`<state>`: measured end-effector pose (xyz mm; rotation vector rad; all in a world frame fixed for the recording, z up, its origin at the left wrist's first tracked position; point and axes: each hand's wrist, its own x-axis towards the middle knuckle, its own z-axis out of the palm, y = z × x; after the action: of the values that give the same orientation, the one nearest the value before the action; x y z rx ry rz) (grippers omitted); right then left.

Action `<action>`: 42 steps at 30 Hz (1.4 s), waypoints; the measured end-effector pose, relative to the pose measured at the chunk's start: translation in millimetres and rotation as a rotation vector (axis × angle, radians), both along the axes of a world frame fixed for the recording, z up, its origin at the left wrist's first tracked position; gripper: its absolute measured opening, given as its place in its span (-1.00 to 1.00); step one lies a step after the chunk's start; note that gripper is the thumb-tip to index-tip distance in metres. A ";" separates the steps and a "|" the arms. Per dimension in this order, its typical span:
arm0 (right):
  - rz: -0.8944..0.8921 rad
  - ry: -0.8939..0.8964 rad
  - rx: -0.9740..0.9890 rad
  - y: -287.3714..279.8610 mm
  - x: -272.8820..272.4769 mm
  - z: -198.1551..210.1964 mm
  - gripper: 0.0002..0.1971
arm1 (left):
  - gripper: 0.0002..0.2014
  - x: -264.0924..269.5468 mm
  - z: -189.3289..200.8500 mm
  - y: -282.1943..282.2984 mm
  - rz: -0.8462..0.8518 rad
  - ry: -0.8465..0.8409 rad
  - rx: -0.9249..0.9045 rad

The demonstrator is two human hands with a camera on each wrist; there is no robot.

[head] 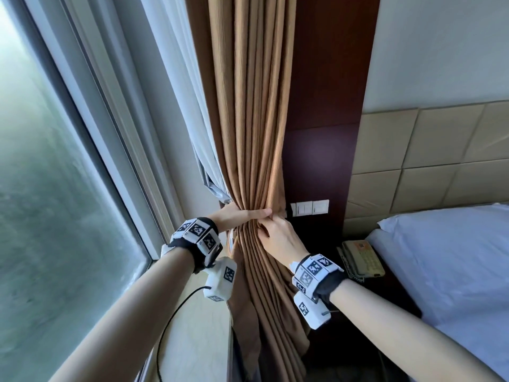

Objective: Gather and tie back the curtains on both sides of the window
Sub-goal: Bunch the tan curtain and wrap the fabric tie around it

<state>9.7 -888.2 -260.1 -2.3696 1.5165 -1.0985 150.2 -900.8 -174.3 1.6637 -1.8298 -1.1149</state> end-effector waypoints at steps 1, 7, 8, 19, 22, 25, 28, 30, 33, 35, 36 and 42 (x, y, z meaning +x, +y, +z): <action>0.017 -0.013 0.023 -0.6 0.4 0.7 -0.74 | -0.22 -0.5 -2.9 -0.7 0.009 -0.017 -0.032; 0.056 0.000 0.265 -9.0 -13.4 -8.8 -0.62 | -0.30 1.4 -19.5 -5.0 0.153 -0.240 -0.239; 0.072 0.034 0.298 -9.1 -15.2 -11.2 -0.57 | -0.36 2.8 -20.3 -6.4 0.160 -0.269 -0.252; -0.210 -0.536 0.038 -1.9 -46.3 -32.5 -0.29 | -0.38 9.9 -20.4 -14.0 0.154 -0.283 -0.180; -0.376 -0.667 0.075 -4.1 -55.5 -40.2 -0.12 | -0.34 11.9 -21.6 -15.3 0.144 -0.267 -0.167; -0.327 -0.435 0.068 -6.9 -46.2 -39.6 -0.59 | -0.35 7.1 -21.9 -15.3 0.149 -0.266 -0.179; -0.240 -0.256 0.067 0.2 -23.4 -32.6 -0.86 | -0.41 0.1 -21.8 -12.0 0.145 -0.273 -0.211; -0.232 -0.211 0.075 0.8 -7.8 -30.2 -0.82 | -0.42 -1.5 -22.8 -10.3 0.130 -0.282 -0.217; -0.206 -0.125 0.103 0.0 6.8 -24.1 -0.74 | -0.43 -0.6 -23.4 -9.1 0.054 -0.323 -0.211; -0.184 -0.013 0.095 1.0 9.2 -20.9 -0.74 | -0.40 -1.5 -22.4 -8.1 0.005 -0.314 -0.193; -0.170 0.026 0.073 2.4 10.0 -19.3 -0.76 | -0.35 -1.9 -21.7 -7.8 -0.001 -0.294 -0.182; -0.046 0.110 -0.092 13.1 18.2 -15.8 -0.86 | -0.45 -3.9 -26.5 -11.1 0.139 -0.313 -0.275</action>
<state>27.9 -875.1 -275.9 -2.5065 1.5967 -1.0874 146.3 -911.9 -200.8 1.8411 -1.9127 -0.5386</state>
